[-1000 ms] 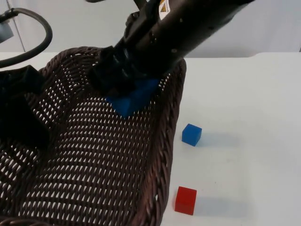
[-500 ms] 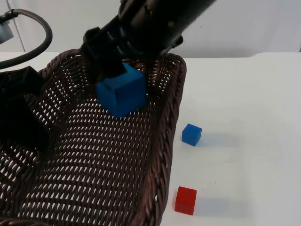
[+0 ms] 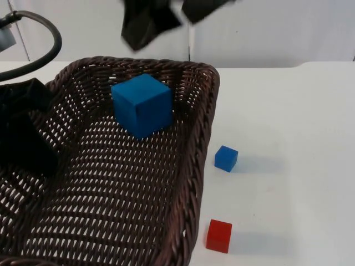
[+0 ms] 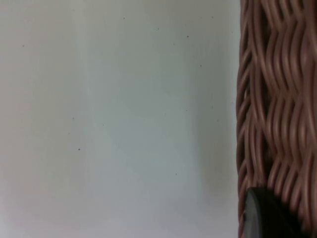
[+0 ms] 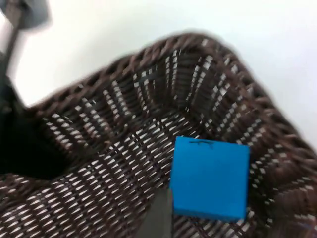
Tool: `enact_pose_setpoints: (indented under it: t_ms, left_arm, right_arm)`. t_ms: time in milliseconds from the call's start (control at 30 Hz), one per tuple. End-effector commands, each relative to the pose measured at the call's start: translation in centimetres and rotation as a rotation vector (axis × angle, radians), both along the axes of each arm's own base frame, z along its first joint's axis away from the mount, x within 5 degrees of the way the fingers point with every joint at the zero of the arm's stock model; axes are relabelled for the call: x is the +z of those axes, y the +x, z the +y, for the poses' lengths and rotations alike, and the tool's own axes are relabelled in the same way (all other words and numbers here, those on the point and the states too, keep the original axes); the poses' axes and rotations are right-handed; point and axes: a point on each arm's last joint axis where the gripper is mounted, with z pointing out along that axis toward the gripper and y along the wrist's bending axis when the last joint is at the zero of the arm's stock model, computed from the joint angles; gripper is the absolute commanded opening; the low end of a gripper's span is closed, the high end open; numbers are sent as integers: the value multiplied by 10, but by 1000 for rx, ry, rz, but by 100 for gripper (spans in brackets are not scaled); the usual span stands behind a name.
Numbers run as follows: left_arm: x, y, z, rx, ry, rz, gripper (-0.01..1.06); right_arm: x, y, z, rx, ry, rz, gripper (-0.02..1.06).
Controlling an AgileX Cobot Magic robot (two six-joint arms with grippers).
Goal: Pick up the basket with the left hand and place the largest block into the basket with the right hand.
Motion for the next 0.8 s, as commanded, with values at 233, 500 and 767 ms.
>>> enact_pose_setpoints:
  t_ms: [233, 500, 767]
  left_arm:
    - [2, -2, -4, -1, -32, 20, 0]
    - [4, -5, -7, -9, -71, 57, 0]
    - [4, -4, -6, 2, -65, 41, 0]
  right_arm:
    - [55, -29, -33, 16, 65, -80, 78]
    - [51, -62, -73, 18, 136, -136, 78]
    - [40, -89, -106, 19, 142, -141, 78]
